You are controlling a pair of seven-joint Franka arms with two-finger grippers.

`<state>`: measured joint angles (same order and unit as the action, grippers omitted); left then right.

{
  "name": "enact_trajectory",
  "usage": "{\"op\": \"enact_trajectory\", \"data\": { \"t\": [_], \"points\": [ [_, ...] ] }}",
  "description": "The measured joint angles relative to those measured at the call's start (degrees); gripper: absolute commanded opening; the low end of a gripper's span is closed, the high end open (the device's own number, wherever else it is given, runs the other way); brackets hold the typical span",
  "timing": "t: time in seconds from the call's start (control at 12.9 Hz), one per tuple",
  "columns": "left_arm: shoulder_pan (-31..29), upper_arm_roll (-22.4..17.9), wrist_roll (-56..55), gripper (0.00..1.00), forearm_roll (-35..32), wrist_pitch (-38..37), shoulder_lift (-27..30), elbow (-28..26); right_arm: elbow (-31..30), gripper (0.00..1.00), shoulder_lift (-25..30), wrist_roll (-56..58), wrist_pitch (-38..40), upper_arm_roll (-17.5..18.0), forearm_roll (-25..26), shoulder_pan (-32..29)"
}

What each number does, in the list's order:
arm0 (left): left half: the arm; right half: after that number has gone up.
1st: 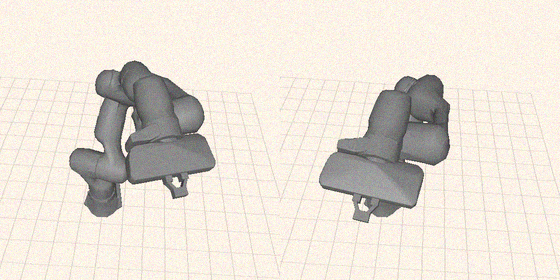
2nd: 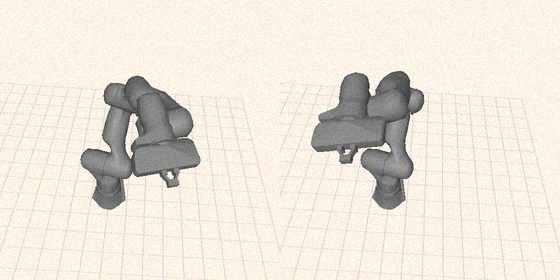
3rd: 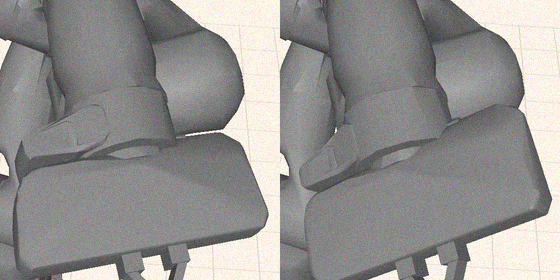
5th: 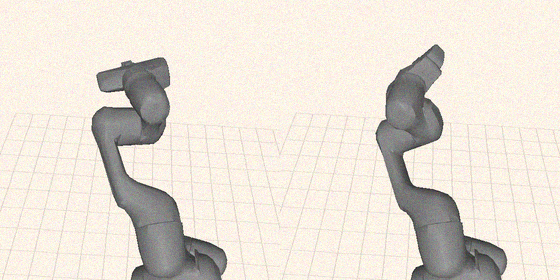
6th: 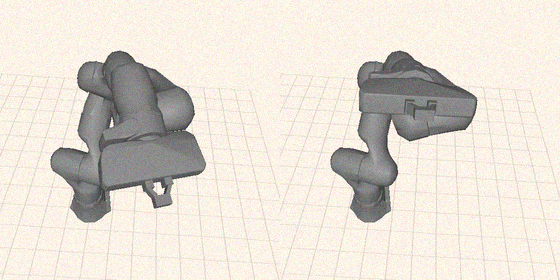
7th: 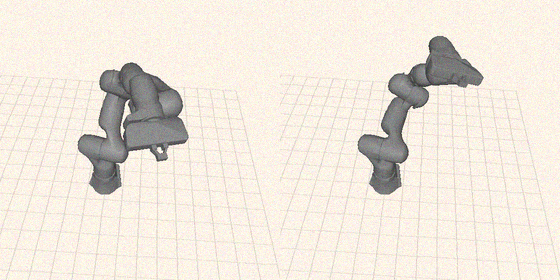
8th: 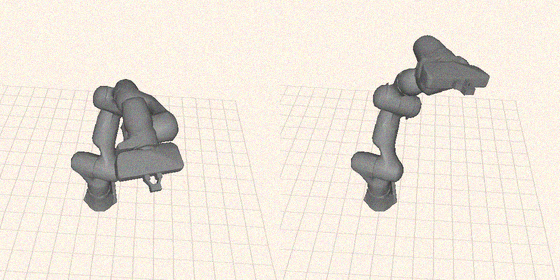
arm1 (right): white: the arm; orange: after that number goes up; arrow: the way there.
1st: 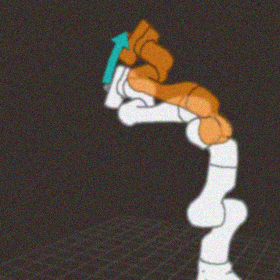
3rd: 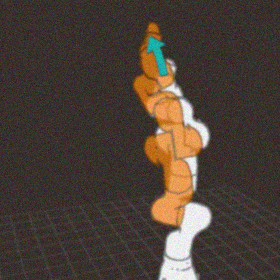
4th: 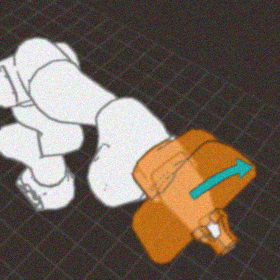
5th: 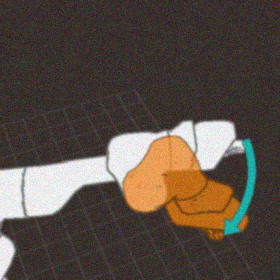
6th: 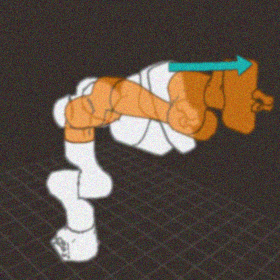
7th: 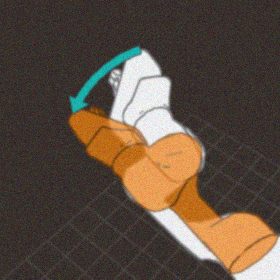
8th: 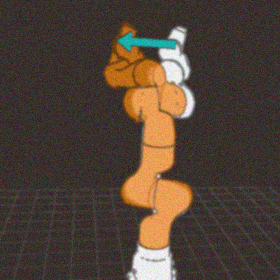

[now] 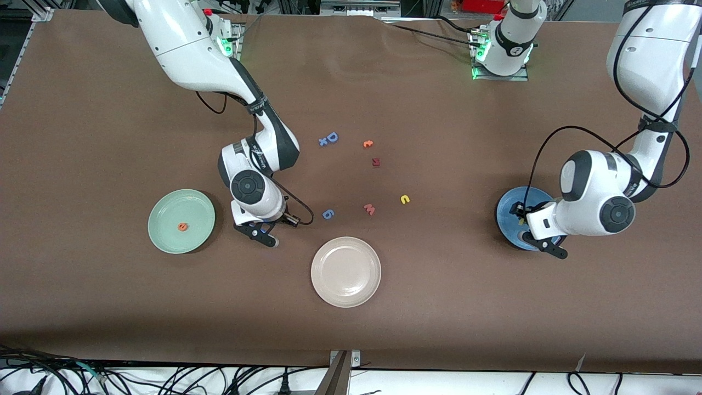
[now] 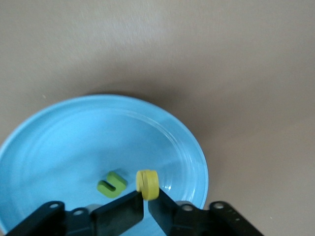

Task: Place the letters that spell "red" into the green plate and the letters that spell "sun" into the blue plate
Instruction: 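Place the teal a on the green plate while the left gripper reaches u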

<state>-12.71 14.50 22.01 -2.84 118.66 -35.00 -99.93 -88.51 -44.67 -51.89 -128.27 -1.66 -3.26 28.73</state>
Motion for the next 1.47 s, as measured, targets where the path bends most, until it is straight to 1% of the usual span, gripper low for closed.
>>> {"op": "enact_trajectory", "data": {
  "t": [0.15,0.31,0.46,0.62,0.93,1.01,1.16,1.24,1.32,1.47],
  "points": [
    [-0.1,0.35,0.97,1.0,1.39,-0.54,0.0,-0.33,3.65,0.2,0.08,0.49,5.65,-0.39,0.0,-0.5],
    [0.29,1.02,0.95,1.0,1.41,-0.83,0.14,-0.26,7.26,0.2,0.33,4.13,10.95,-0.76,0.02,-2.02],
    [0.9,2.0,0.86,1.0,1.44,-1.27,0.74,-0.19,8.36,0.2,0.69,10.23,13.0,-0.98,0.07,-5.12],
    [1.08,3.87,-0.62,1.0,1.62,-2.11,1.6,-0.12,8.46,0.2,0.86,17.0,14.34,-1.68,0.09,-8.0],
    [1.59,11.13,-15.4,1.0,1.7,-4.72,2.78,-0.11,8.51,0.2,1.06,29.1,17.84,-6.89,0.09,-9.28],
    [2.49,12.18,-18.43,1.0,1.7,-4.76,2.8,-0.13,8.51,0.2,1.17,31.67,19.45,-8.18,0.09,-9.28],
    [6.56,12.67,-25.78,1.0,0.84,-4.31,2.8,-0.21,8.27,0.2,1.77,35.43,21.62,-10.19,0.08,-9.31],
    [9.35,12.69,-30.44,1.0,-1.65,-3.22,2.78,-0.3,7.5,0.2,2.44,36.57,21.76,-10.74,0.08,-9.37],
    [12.44,12.67,-36.26,1.0,-4.33,-2.06,2.71,-0.34,6.05,0.2,3.44,37.13,21.37,-10.94,0.07,-9.44],
    [17.08,12.64,-45.7,1.0,-6.48,1.49,2.12,-0.5,0.77,0.2,6.45,38.65,17.52,-11.11,0.08,-9.44]
  ]
}}
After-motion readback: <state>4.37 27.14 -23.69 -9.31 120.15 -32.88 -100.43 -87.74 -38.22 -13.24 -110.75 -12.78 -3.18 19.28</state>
